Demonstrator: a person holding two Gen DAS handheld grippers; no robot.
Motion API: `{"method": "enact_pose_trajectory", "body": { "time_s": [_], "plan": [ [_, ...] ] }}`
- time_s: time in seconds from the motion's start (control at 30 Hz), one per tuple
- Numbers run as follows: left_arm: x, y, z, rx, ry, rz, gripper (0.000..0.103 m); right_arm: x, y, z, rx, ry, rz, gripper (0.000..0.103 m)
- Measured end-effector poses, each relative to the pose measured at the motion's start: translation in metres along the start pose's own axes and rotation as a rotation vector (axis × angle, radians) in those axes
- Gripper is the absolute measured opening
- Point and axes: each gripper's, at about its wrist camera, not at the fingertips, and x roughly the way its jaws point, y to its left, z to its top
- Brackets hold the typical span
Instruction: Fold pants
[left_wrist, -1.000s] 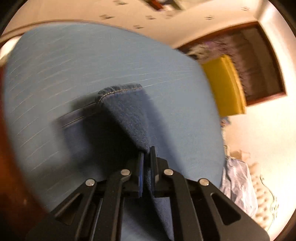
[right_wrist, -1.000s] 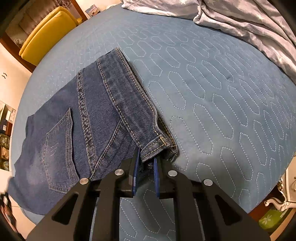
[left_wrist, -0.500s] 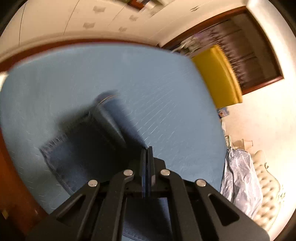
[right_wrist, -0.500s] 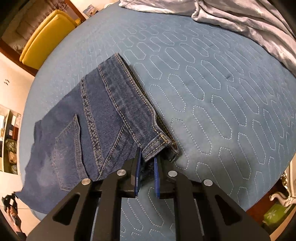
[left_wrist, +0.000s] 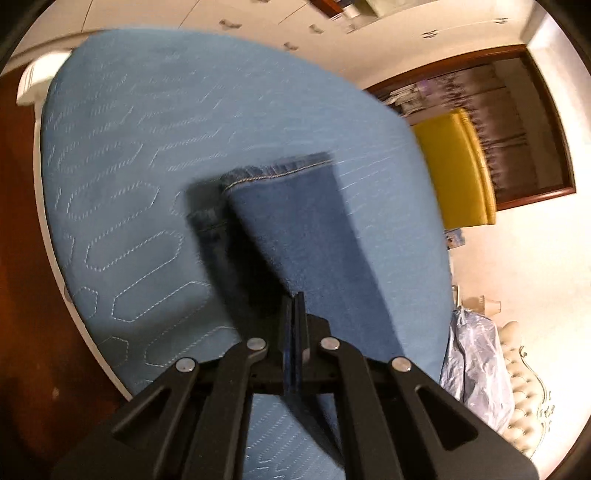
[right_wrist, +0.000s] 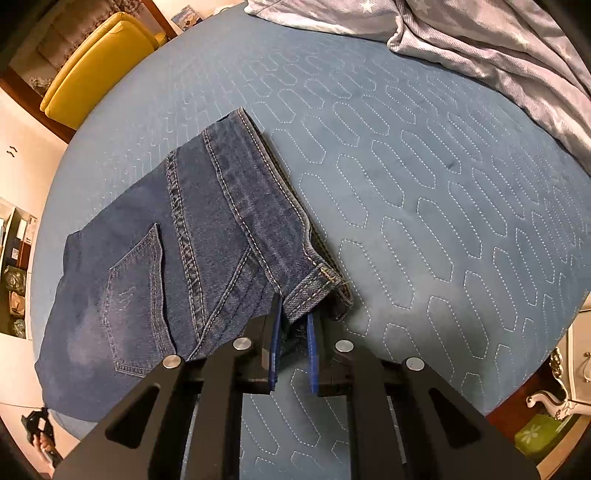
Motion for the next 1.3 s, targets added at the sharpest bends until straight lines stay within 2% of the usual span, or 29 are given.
{"method": "enact_pose_trajectory", "body": {
  "time_s": [0.1,0.17,0.2,0.23,0.27,0.3,0.4,0.43,0.5,0.57,0.6,0.63,0.8,0.87,0.97,1.03,1.13,1.2,1.23,1.27,1.3],
  "plan": [
    [0.015,0.020,-0.002,-0.027,0.035,0.011,0.001,0.004,0.001,0.000,-0.002,0.006,-0.012,0.009],
    [0.018,0.036,-0.002,-0.074,0.045,-0.046,0.001,0.005,0.001,0.000,0.000,0.011,-0.012,0.009],
    [0.017,0.038,-0.003,-0.064,0.043,-0.068,0.001,0.004,0.002,0.000,-0.003,0.009,-0.013,0.009],
    [0.018,0.038,-0.004,-0.055,0.041,-0.073,0.004,0.002,0.004,0.000,-0.018,0.002,-0.019,0.009],
    [0.016,0.045,-0.005,-0.061,0.042,-0.079,0.014,0.001,0.006,-0.001,-0.027,0.000,-0.025,0.009],
    [0.016,0.049,-0.006,-0.070,0.043,-0.092,0.018,0.002,0.008,-0.001,-0.031,0.002,-0.029,0.009],
    [0.011,0.059,-0.004,-0.065,0.020,-0.122,0.019,0.009,0.009,-0.002,-0.030,0.013,-0.042,0.009],
    [-0.002,0.072,-0.009,-0.065,0.017,-0.134,0.020,0.011,0.010,-0.003,-0.029,0.014,-0.046,0.009],
    [0.001,0.061,-0.002,-0.064,0.013,-0.134,0.021,0.013,0.012,-0.004,-0.030,0.014,-0.055,0.009],
    [0.007,0.060,0.001,-0.071,0.021,-0.132,0.019,0.013,0.014,-0.004,-0.032,0.016,-0.060,0.009],
    [0.011,0.055,0.003,-0.067,0.023,-0.127,0.007,0.013,0.015,-0.004,-0.033,0.017,-0.062,0.009],
    [0.010,0.053,0.003,-0.060,0.013,-0.114,0.001,0.013,0.015,-0.004,-0.034,0.018,-0.062,0.009],
    [-0.012,0.044,-0.001,-0.049,-0.021,-0.124,0.001,0.002,0.015,-0.002,-0.027,0.016,-0.037,0.009],
    [-0.007,0.049,-0.001,-0.051,-0.006,-0.091,0.001,0.001,0.014,-0.001,-0.032,0.014,-0.030,0.009],
    [-0.006,0.057,-0.001,-0.087,0.002,-0.103,0.001,0.003,0.010,-0.002,-0.026,0.024,-0.022,0.009],
    [-0.005,0.050,-0.001,-0.051,-0.007,-0.080,0.001,0.001,0.008,-0.002,-0.024,0.016,-0.012,0.009],
    [0.005,0.055,0.002,-0.054,0.022,-0.045,0.001,0.009,0.007,-0.001,-0.031,0.031,-0.021,0.009],
    [0.007,0.057,0.003,-0.057,0.024,-0.044,0.004,0.013,0.007,-0.001,-0.033,0.028,-0.018,0.009],
    [0.005,0.058,0.002,-0.057,0.025,-0.049,0.011,0.015,0.007,-0.002,-0.044,0.020,-0.018,0.009],
    [0.000,0.059,0.001,-0.050,0.014,-0.046,0.024,0.016,0.006,-0.003,-0.051,0.016,-0.021,0.009],
    [-0.005,0.058,0.001,-0.045,-0.002,-0.039,0.033,0.017,0.004,-0.004,-0.053,0.009,-0.011,0.009]
  ]
}}
